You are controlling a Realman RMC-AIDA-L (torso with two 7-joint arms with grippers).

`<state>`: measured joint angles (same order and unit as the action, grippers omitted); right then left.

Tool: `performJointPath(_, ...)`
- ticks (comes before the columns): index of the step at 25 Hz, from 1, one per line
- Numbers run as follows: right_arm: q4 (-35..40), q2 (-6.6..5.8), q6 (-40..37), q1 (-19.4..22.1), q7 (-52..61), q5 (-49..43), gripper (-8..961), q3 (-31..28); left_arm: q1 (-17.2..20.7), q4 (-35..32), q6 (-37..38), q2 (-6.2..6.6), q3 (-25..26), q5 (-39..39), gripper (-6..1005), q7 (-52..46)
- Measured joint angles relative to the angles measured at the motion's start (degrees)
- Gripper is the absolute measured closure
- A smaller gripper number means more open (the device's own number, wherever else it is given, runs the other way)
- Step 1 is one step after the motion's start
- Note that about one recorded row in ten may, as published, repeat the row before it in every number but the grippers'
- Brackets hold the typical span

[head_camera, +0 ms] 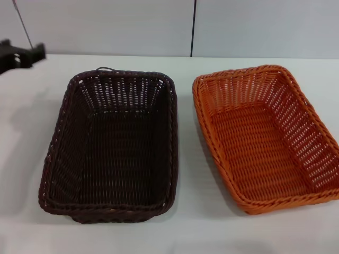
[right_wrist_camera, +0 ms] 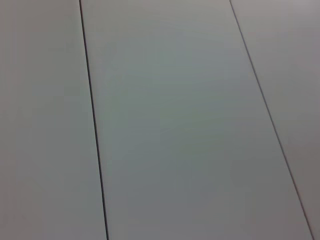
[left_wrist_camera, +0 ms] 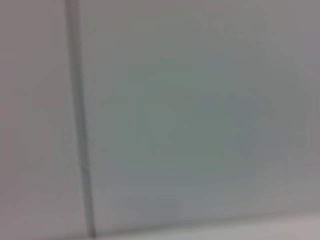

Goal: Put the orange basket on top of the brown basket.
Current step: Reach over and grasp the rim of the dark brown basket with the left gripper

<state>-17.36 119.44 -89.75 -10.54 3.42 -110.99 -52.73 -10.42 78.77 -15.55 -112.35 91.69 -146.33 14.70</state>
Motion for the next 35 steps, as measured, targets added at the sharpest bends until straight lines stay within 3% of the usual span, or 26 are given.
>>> performJointPath(1, 0.0, 0.0, 0.0, 0.0, 0.0, 0.0, 208, 0.0, -1.7, 8.0, -21.0, -3.17, 6.5, -0.2, 230, 5.2)
performJointPath(3, 0.0, 0.0, 0.6, -0.2, 0.0, 0.0, 209, 0.0, -2.7, 11.3, -30.6, -5.35, 9.5, -0.3, 230, 8.5)
performJointPath(4, 0.0, 0.0, 0.8, -0.2, 0.0, 0.0, 210, 0.0, -2.7, 11.3, -30.6, -5.35, 9.5, -0.3, 230, 8.5)
performJointPath(5, 0.2, 0.0, 1.1, -0.4, 0.0, 0.0, 210, 0.0, -3.2, 14.4, -38.1, -5.69, 9.1, -0.5, 230, 8.0)
performJointPath(10, 0.7, 0.01, 1.7, -1.0, 0.0, 0.0, 213, 0.0, -4.1, 16.3, -45.0, -5.72, 7.7, -1.4, 230, 6.3)
performJointPath(20, 1.5, -0.07, 3.0, -1.9, 0.0, 0.0, 218, 0.0, -8.1, 9.0, -45.9, -5.81, 3.8, -11.5, 231, 0.6)
performJointPath(35, 2.1, -0.09, 3.6, -2.3, 0.0, -0.2, 226, 0.0, -11.9, 1.1, -45.2, -5.82, 3.9, -12.3, 231, 0.5)
